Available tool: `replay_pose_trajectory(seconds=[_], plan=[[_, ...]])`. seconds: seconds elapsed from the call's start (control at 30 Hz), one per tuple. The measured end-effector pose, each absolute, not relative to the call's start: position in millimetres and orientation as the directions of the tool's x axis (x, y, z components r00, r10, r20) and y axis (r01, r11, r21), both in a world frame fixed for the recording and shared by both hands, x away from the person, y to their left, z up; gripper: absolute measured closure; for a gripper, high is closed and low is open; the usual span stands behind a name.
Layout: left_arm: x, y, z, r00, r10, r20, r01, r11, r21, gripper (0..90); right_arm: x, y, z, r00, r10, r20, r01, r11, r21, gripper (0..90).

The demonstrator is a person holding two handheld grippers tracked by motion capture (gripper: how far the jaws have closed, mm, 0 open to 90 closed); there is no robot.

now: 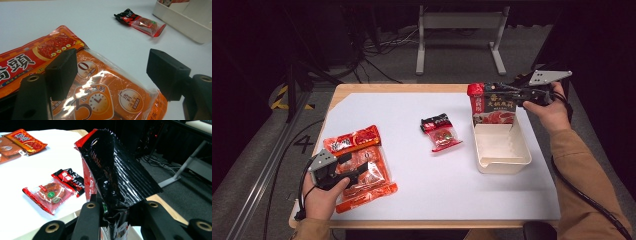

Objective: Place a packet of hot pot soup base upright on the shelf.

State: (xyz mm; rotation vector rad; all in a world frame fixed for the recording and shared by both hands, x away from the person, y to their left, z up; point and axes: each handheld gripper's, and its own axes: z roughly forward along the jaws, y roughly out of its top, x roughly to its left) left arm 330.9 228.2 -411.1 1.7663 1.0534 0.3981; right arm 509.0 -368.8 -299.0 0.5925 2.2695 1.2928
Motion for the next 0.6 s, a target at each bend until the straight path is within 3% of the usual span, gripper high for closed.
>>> replay_pose_trajectory(seconds=[0.6], plan=[[339, 214, -409, 0.608, 0.771, -0.19, 0.463, -0.15, 0.874, 25.8, 496, -388, -319, -0.748, 0.647, -0.148, 0.209, 0.441, 0.873, 76.5]])
